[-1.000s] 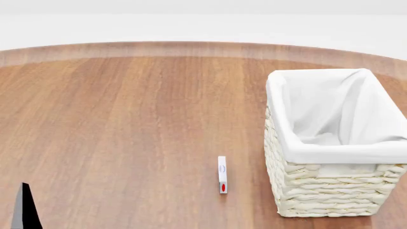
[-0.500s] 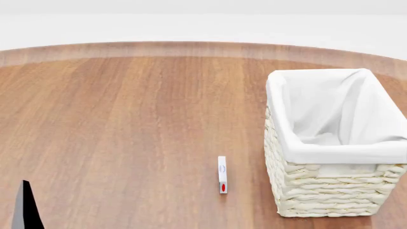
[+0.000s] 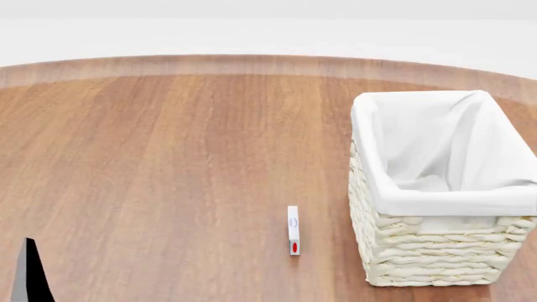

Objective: Pick up the tomato sauce, and put it in the basket.

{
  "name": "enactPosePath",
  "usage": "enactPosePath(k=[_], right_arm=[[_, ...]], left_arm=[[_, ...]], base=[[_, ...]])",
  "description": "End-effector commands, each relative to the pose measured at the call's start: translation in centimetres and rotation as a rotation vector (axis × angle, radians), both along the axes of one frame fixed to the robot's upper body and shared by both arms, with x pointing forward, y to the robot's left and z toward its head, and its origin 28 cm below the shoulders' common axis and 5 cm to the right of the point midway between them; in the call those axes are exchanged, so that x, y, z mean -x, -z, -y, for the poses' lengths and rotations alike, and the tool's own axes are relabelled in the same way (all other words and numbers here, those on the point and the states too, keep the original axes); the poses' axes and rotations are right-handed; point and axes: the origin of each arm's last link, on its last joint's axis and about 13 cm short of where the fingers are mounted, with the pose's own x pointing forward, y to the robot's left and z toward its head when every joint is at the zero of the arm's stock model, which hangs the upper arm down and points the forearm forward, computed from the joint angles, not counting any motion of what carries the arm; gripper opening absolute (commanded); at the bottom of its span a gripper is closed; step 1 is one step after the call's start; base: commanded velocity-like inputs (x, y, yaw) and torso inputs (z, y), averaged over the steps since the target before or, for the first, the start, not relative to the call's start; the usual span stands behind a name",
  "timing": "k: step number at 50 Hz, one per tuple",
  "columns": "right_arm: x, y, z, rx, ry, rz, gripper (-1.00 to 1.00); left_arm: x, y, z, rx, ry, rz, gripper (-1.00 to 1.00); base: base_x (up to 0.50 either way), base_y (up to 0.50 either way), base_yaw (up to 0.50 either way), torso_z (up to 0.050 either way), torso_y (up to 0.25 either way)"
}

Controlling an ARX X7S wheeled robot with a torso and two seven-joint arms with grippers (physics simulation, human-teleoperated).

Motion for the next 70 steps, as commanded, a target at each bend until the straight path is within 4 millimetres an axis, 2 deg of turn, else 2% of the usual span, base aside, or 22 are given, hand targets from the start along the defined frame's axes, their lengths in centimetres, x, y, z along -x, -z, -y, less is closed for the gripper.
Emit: enactPosePath(k=[1,14,21,30,48,49,54,55,57,60,61,66,69,70], right_arm=[[-1.9,-2.5,0.1,0.072,-0.025,0.115,-1.00],[-2.5,-4.8,0.4,0.093,-0.002,0.205,-1.00],[-3.3,-7.0,0.5,0.127,0.007,0.297,-1.00],[-5.4,-10.8,0.8,0.176,0.010,0.451,-1.00],[-7.3,-14.3,1.3,0.251,0.001,0.573,-1.00],[-7.8,-15.2,1.4,0.275,0.001,0.605,-1.00],[-8.0,-15.5,1.4,0.285,-0.001,0.612,-1.00],[-8.9,-16.8,1.9,0.337,0.028,0.649,-1.00],[-9.3,-17.6,2.1,0.348,0.036,0.670,-1.00],[-9.3,-17.6,2.1,0.348,0.036,0.670,-1.00],[-9.9,-18.7,2.4,0.339,0.039,0.694,-1.00],[-10.8,-20.0,2.8,0.339,0.054,0.733,-1.00],[-10.9,-20.2,2.9,0.343,0.054,0.736,-1.00],[-11.3,-20.9,3.0,0.354,0.055,0.752,-1.00]], left_arm=[[0.1,0.0,-0.1,0.003,-0.003,0.002,1.00],[0.0,-0.1,-0.1,0.003,0.004,0.003,1.00],[-0.1,0.0,-0.2,0.006,-0.001,0.000,1.00],[0.0,0.0,-0.1,0.009,0.004,0.000,1.00],[0.0,0.1,-0.2,0.003,-0.002,-0.002,1.00],[0.0,0.1,-0.3,0.004,-0.005,-0.003,1.00],[0.0,0.1,-0.3,0.003,-0.006,-0.003,1.00],[0.1,0.1,-0.3,0.002,-0.009,-0.004,1.00],[0.2,0.0,-0.3,0.001,-0.009,-0.003,1.00],[0.2,0.0,-0.3,0.001,-0.009,-0.003,1.00],[0.5,-0.1,-0.3,-0.001,-0.009,0.000,1.00],[0.7,-0.2,-0.4,-0.009,-0.015,0.002,1.00],[0.7,-0.2,-0.4,-0.010,-0.015,0.002,1.00],[0.9,-0.2,-0.4,-0.012,-0.014,0.004,1.00]], base=[[0.00,0.00,0.00,0.000,0.000],[0.00,0.00,0.00,0.000,0.000],[0.00,0.00,0.00,0.000,0.000],[0.00,0.00,0.00,0.000,0.000],[0.00,0.00,0.00,0.000,0.001],[0.00,0.00,0.00,0.000,0.000],[0.00,0.00,0.00,0.000,0.000],[0.00,0.00,0.00,0.000,0.000],[0.00,0.00,0.00,0.000,0.000],[0.00,0.00,0.00,0.000,0.000],[0.00,0.00,0.00,0.000,0.000],[0.00,0.00,0.00,0.000,0.000],[0.00,0.00,0.00,0.000,0.000],[0.00,0.00,0.00,0.000,0.000]])
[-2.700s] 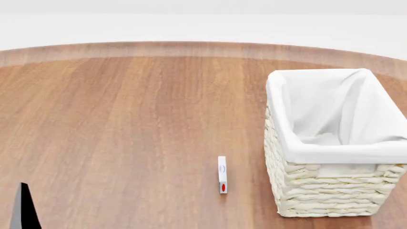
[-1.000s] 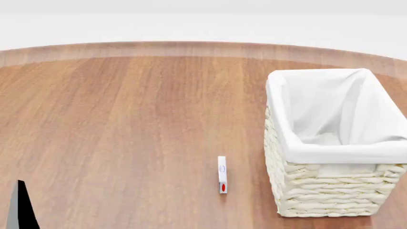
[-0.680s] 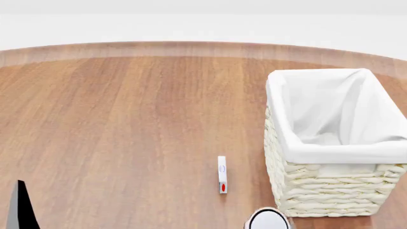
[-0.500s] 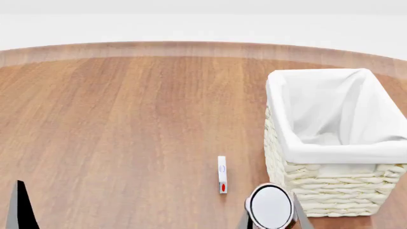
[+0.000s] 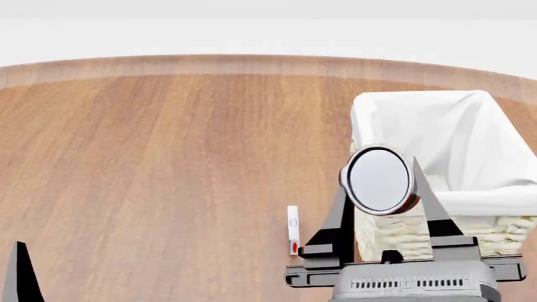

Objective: Pick up the tomato sauce, and put it in the basket.

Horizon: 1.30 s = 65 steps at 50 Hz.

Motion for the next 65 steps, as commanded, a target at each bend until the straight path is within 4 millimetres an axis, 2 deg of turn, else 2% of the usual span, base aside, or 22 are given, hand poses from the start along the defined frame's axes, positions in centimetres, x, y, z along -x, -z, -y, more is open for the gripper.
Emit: enactPosePath(k=[1,4,5,13,19,29,34,37,43,44,45,49,53,54,59,62,65], right_arm=[[-2.1,-3.8,0.9,0.061,0.036,0.106,-1.00],[-2.1,-3.8,0.9,0.061,0.036,0.106,-1.00],[-2.6,-4.8,1.0,0.075,0.037,0.125,-1.00],[-2.9,-6.3,1.5,0.072,0.040,0.150,-1.00],[-3.3,-8.4,2.0,0.082,0.042,0.181,-1.00],[-7.4,-9.1,3.4,-0.006,0.045,0.132,-1.00],[-10.3,-9.6,4.6,-0.044,0.085,0.073,-1.00],[-11.8,-9.9,5.0,-0.099,0.047,0.051,-1.00],[-14.1,-9.8,5.6,-0.133,0.050,0.000,-1.00],[-15.1,-9.5,5.9,-0.154,0.060,-0.028,-1.00],[-15.1,-9.5,5.9,-0.154,0.060,-0.028,-1.00],[-17.4,-9.1,6.5,-0.225,0.033,-0.122,-1.00],[-19.1,-8.4,6.7,-0.207,0.052,-0.191,-1.00],[-19.8,-8.0,6.9,-0.245,0.021,-0.253,-1.00],[-21.0,-7.4,7.4,-0.265,0.028,-0.357,-1.00],[-20.9,-7.5,7.6,-0.354,0.002,-0.416,-1.00],[-20.5,-7.3,7.7,-0.439,-0.014,-0.577,-1.00]], left_arm=[[0.6,-0.3,0.0,-0.009,-0.001,0.008,1.00],[0.6,-0.3,0.0,-0.009,-0.001,0.008,1.00],[0.8,-0.3,0.0,-0.010,0.001,0.010,1.00],[0.9,-0.3,0.2,-0.015,0.009,0.011,1.00],[1.0,-0.2,0.2,-0.015,0.013,0.011,1.00],[1.2,-0.1,0.1,-0.018,0.006,0.010,1.00],[1.4,-0.2,0.1,-0.014,0.005,0.012,1.00],[1.5,-0.2,0.0,-0.014,0.003,0.012,1.00],[1.7,-0.2,-0.1,-0.014,-0.005,0.012,1.00],[1.9,-0.2,-0.2,-0.015,-0.005,0.015,1.00],[1.8,-0.2,-0.2,-0.017,-0.007,0.013,1.00],[1.8,-0.2,-0.2,-0.017,-0.009,0.012,1.00],[2.0,-0.3,-0.2,-0.016,-0.004,0.016,1.00],[2.0,-0.3,-0.2,-0.016,-0.002,0.015,1.00],[2.1,-0.2,-0.2,-0.014,-0.004,0.015,1.00],[2.1,-0.3,-0.3,-0.013,-0.006,0.014,1.00],[2.2,-0.3,-0.3,-0.016,-0.006,0.015,1.00]], base=[[0.00,0.00,0.00,0.000,0.000],[0.00,0.00,0.00,0.000,0.000],[0.00,0.00,0.00,0.000,0.000],[0.00,0.00,0.00,0.000,0.000],[0.00,0.00,0.00,0.000,0.002],[0.00,0.00,0.00,0.000,0.000],[0.00,0.00,0.00,0.000,0.000],[0.00,0.00,0.00,0.000,0.000],[0.00,0.00,0.00,0.000,0.000],[0.00,0.00,0.00,0.000,0.000],[0.00,0.00,0.00,0.000,0.000],[0.00,0.00,0.00,0.000,0.000],[0.00,0.00,0.00,0.000,0.000],[0.00,0.00,0.00,0.000,0.000],[0.00,0.00,0.00,0.000,0.000],[0.00,0.00,0.00,0.000,0.003],[0.00,0.00,0.00,0.000,0.000]])
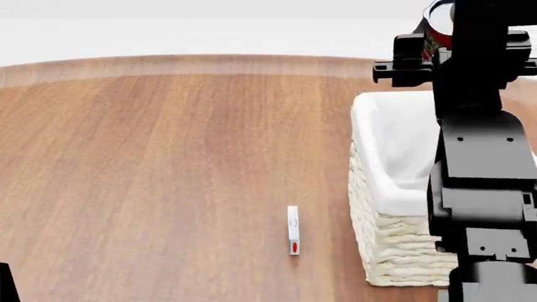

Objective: Pick up the tomato sauce, and put it in the basket.

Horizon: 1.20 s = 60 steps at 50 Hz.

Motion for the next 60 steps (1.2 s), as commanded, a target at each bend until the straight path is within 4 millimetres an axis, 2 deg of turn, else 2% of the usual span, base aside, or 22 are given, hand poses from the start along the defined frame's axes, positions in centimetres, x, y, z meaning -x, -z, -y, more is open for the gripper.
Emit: enactPosePath(k=[1,9,11,19,22,39,60], right_arm=[[-0.7,0.5,0.3,-0.169,-0.066,-0.279,-1.00],[-0.2,0.5,0.8,-0.222,0.062,-0.393,-1.00],[-0.3,0.5,0.9,-0.258,0.039,-0.371,-1.00],[0.5,2.1,1.2,-0.268,0.038,-0.509,-1.00],[0.8,2.8,1.4,-0.208,0.050,-0.577,-1.00],[1.3,4.8,1.3,-0.196,0.052,-0.633,-1.00],[1.3,5.1,1.4,-0.204,0.054,-0.629,-1.00]], left_arm=[[0.2,0.0,-0.1,0.002,-0.001,0.001,1.00],[0.3,-0.2,-0.4,0.005,-0.008,0.005,1.00],[0.3,-0.2,-0.4,0.004,-0.008,0.002,1.00],[0.3,-0.1,-0.4,0.010,-0.004,0.004,1.00],[0.2,0.0,-0.5,0.011,-0.007,-0.001,1.00],[0.4,0.1,-0.5,0.019,-0.001,-0.005,1.00],[0.1,0.2,-0.4,0.020,-0.001,-0.010,1.00]], base=[[0.00,0.00,0.00,0.000,0.000],[0.00,0.00,0.00,0.000,0.000],[0.00,0.00,0.00,0.000,0.000],[0.00,0.00,0.00,0.000,0.000],[0.00,0.00,0.00,0.000,0.000],[0.00,0.00,0.00,0.000,0.001],[0.00,0.00,0.00,0.000,0.000]])
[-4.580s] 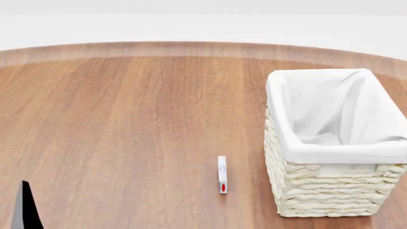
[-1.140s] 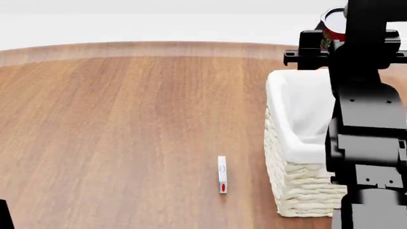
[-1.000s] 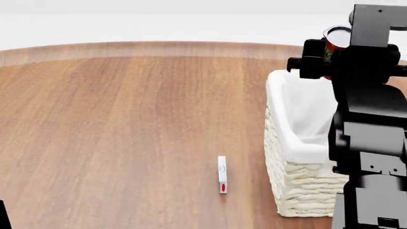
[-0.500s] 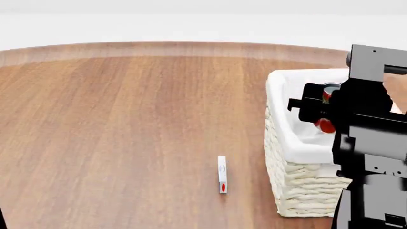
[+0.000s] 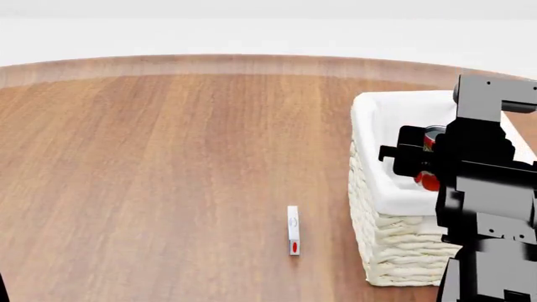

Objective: Pick up the tomato sauce, and put it in the basket.

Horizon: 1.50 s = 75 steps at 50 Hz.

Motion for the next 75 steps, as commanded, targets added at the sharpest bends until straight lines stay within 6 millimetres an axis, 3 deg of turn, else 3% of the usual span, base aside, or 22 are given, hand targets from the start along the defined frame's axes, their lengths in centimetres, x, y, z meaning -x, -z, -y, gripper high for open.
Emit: enactPosePath(k=[1,10,20,28,29,51,54,56,61,75], right_arm=[[0.2,0.5,0.1,0.020,-0.012,-0.018,-1.00],[-0.1,0.9,0.1,0.073,-0.003,0.060,-1.00],[-0.5,0.0,0.1,0.072,-0.002,0.102,-1.00],[-0.3,0.8,-0.2,0.090,-0.035,0.068,-1.00],[-0.3,0.8,-0.3,0.067,-0.051,0.083,1.00],[-0.4,0.9,-0.1,0.090,-0.033,0.109,1.00],[-0.8,0.1,-0.2,0.105,-0.040,0.186,1.00],[-1.1,-0.3,-0.4,0.209,-0.047,0.259,1.00],[-1.2,0.5,-1.2,0.314,-0.095,0.352,1.00],[4.7,0.4,-4.2,0.501,-0.092,0.590,1.00]], left_arm=[[-0.1,0.0,0.0,0.001,-0.001,-0.002,1.00],[-0.1,0.1,0.0,0.002,-0.002,-0.003,1.00],[-0.1,0.0,-0.1,0.003,-0.005,-0.001,1.00],[0.0,0.0,-0.2,0.004,-0.008,-0.001,1.00],[0.0,0.0,-0.1,0.004,-0.008,-0.001,1.00],[0.1,0.1,-0.1,0.002,-0.005,-0.001,1.00],[0.1,0.1,-0.1,0.003,-0.006,-0.001,1.00],[0.0,0.2,-0.1,0.001,-0.006,-0.006,1.00],[-0.1,0.2,0.1,-0.003,0.005,-0.009,1.00],[-0.3,0.4,0.3,-0.010,0.020,-0.016,1.00]], base=[[0.00,0.00,0.00,0.000,0.000],[0.00,0.00,0.00,0.000,0.000],[0.00,0.00,0.00,0.000,0.000],[0.00,0.00,0.00,0.000,0.001],[0.00,0.00,0.00,0.000,0.000],[0.00,0.00,0.00,0.000,0.000],[0.00,0.00,0.00,0.000,0.000],[0.00,0.00,0.00,0.000,0.000],[0.00,0.00,0.00,0.000,0.000],[0.00,0.00,0.00,0.000,0.000]])
